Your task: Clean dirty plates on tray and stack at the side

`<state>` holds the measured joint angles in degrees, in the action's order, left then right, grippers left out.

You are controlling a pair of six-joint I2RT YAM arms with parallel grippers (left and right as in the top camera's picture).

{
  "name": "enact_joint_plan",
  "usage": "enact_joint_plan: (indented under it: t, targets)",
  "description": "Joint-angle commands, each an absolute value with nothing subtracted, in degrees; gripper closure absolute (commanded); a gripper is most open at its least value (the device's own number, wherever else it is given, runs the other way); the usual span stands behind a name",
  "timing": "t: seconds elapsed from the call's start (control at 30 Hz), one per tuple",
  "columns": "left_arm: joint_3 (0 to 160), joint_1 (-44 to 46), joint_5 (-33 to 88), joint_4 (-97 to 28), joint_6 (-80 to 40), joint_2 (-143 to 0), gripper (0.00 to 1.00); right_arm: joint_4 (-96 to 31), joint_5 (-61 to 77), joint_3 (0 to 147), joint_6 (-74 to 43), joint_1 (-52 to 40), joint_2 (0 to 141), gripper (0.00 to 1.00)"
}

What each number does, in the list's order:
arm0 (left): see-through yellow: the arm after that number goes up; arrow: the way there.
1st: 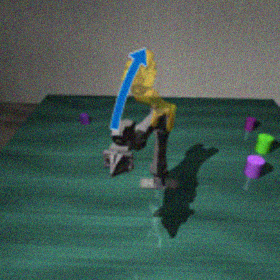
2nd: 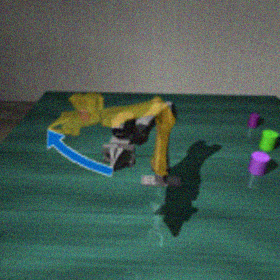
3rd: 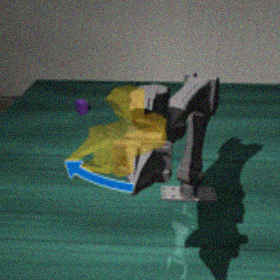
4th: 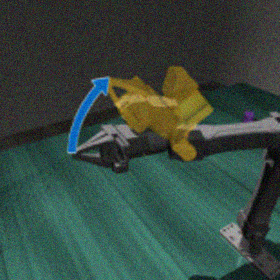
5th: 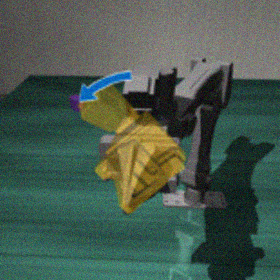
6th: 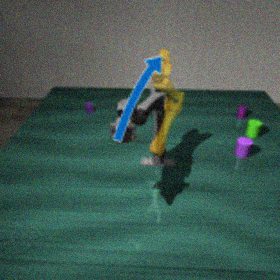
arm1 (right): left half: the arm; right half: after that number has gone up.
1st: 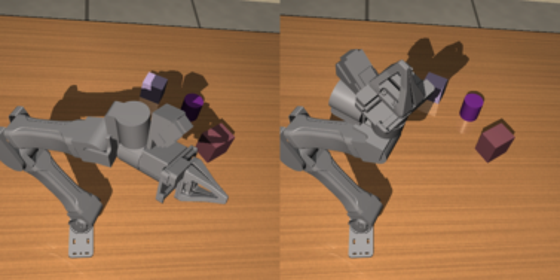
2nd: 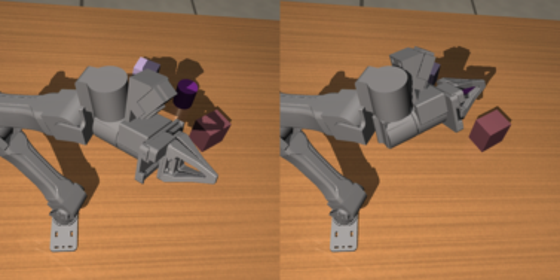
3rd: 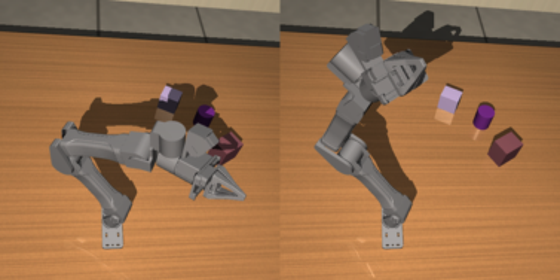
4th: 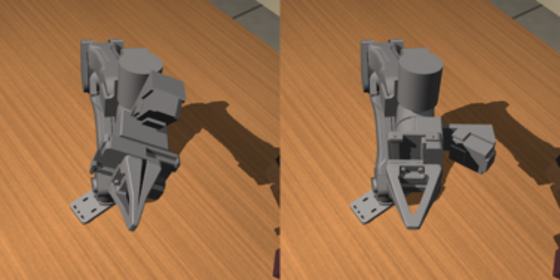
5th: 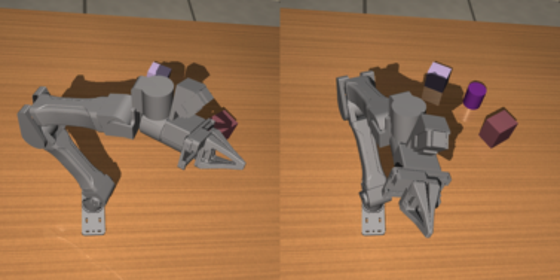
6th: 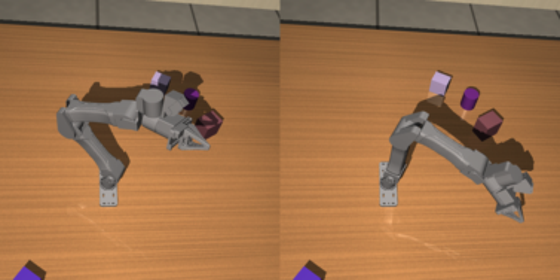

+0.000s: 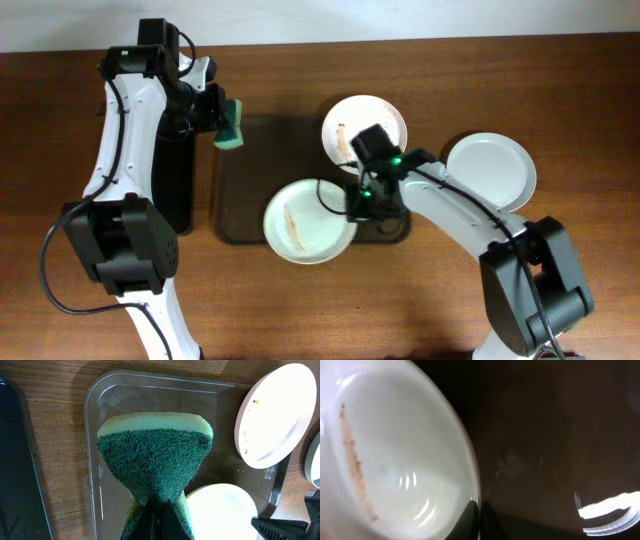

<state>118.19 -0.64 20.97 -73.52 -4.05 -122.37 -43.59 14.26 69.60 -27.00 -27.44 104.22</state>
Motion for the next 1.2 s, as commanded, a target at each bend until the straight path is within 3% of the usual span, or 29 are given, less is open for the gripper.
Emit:
enact_joint_plan:
  t: [0.0, 0.27, 0.3, 0.37, 0.43, 0.53, 0.77, 0.97, 1.17]
  targets:
    - [119.09, -0.43, 21.19, -73.84, -2.92, -122.04, 0.99, -38.02, 9.82, 70.57, -37.63, -31.62, 105.51, 0.96]
    - [119.09, -0.43, 21.19, -74.3, -2.92, -122.04, 0.99, -31.05, 6.83, 70.57, -43.83, -35.97, 108.73, 0.95]
    - [119.09, -0.43, 21.19, -74.43, -2.92, -122.04, 0.99, -31.27, 6.94, 70.57, -43.81, -36.01, 108.75, 0.92]
    - [119.09, -0.43, 21.19, -74.46, -2.92, -122.04, 0.99, -31.29, 7.03, 70.57, -43.77, -35.99, 108.75, 0.71]
    - [119.09, -0.43, 21.19, -74.43, -2.92, -122.04, 0.99, -31.2, 7.07, 70.74, -40.6, -35.64, 108.75, 0.57]
    - [119.09, -0.43, 21.19, -74.39, -2.92, -122.04, 0.99, -30.92, 7.73, 70.85, -36.75, -34.57, 108.75, 0.5]
    - [119.09, -0.43, 21.19, -74.26, -2.92, -122.04, 0.99, -24.1, 13.45, 70.85, -26.3, -32.86, 111.15, 0.5]
    - [119.09, -0.43, 21.17, -74.19, -2.92, -122.04, 0.99, -23.09, 14.98, 70.85, -25.93, -32.91, 113.67, 0.52]
    - [119.09, -0.43, 21.19, -74.17, -2.94, -122.04, 0.99, -23.33, 16.1, 70.85, -25.96, -32.93, 113.86, 0.64]
